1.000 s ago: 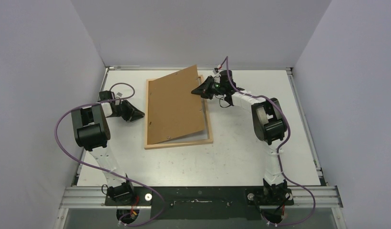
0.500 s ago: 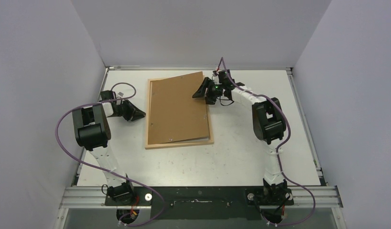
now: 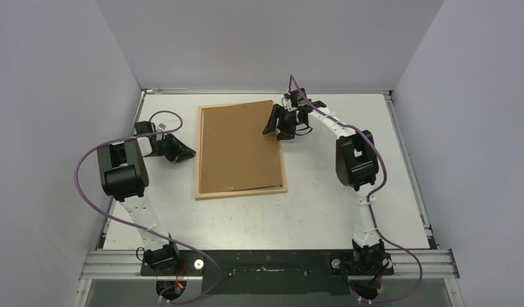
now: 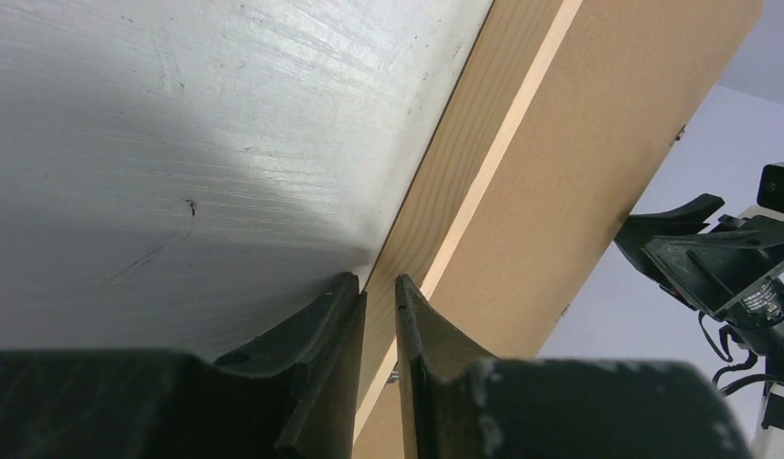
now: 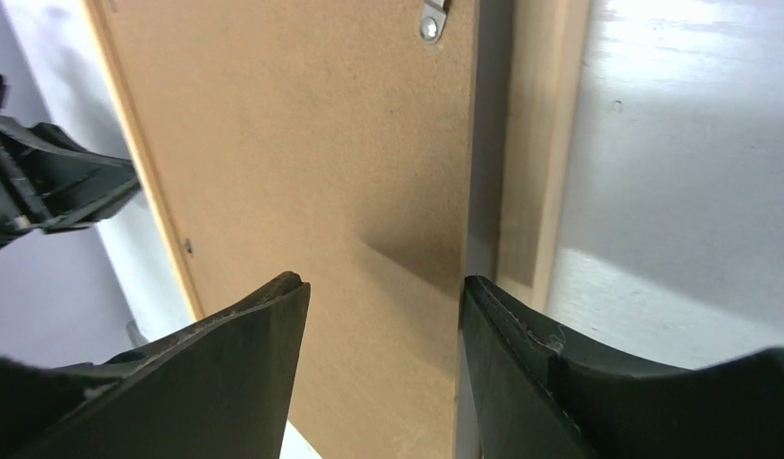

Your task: Put the photo into the frame

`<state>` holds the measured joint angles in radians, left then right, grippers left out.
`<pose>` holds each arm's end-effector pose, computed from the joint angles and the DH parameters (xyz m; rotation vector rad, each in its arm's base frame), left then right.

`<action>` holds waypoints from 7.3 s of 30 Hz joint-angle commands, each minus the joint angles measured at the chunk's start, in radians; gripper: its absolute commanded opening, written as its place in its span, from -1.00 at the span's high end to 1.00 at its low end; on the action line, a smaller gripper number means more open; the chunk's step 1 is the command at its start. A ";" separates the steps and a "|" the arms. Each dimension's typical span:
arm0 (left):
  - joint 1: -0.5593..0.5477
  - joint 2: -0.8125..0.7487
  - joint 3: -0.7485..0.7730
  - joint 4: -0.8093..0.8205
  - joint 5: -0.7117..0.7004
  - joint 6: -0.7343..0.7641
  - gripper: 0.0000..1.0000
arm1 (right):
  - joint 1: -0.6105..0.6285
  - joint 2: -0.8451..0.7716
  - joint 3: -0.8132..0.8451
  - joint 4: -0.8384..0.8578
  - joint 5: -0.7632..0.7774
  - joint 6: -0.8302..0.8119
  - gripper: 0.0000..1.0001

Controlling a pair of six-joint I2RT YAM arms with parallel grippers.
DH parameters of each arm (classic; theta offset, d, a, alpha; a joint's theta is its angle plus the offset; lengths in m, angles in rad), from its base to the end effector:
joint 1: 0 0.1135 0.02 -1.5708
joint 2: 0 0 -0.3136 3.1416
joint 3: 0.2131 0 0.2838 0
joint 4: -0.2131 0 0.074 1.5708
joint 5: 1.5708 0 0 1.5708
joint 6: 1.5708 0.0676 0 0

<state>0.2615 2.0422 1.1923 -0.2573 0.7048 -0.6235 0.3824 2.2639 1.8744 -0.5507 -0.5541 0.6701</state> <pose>0.4428 0.0732 0.1119 -0.9170 2.4668 -1.0599 0.5223 0.2484 0.1987 0.1372 2.6689 1.0903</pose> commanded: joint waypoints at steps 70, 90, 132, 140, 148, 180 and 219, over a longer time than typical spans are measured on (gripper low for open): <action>-0.060 0.006 0.151 -0.186 -0.116 0.189 -0.04 | 0.027 -0.145 -0.056 -0.149 0.342 -0.264 -0.48; -0.115 -0.035 0.056 -0.099 -0.033 0.071 0.32 | 0.025 -0.122 -0.170 -0.070 0.183 -0.195 -0.49; -0.223 -0.091 0.065 -0.266 -0.206 0.189 -0.07 | 0.116 -0.389 -0.446 -0.092 0.501 -0.211 -0.45; -0.228 -0.057 0.086 -0.297 -0.210 0.194 0.15 | 0.144 -0.370 -0.439 -0.111 0.551 -0.195 -0.29; -0.227 -0.063 0.068 -0.290 -0.225 0.185 0.22 | 0.153 -0.353 -0.441 -0.138 0.586 -0.197 -0.13; -0.227 -0.052 0.053 -0.270 -0.205 0.171 0.28 | 0.171 -0.273 -0.420 -0.166 0.621 -0.248 0.09; -0.243 -0.034 0.056 -0.257 -0.182 0.152 0.30 | 0.147 -0.306 -0.466 -0.104 0.487 -0.241 0.49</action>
<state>0.0383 1.9755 1.2545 -0.5339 0.5171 -0.4713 0.5289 1.9839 1.4292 -0.6891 -0.0341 0.4305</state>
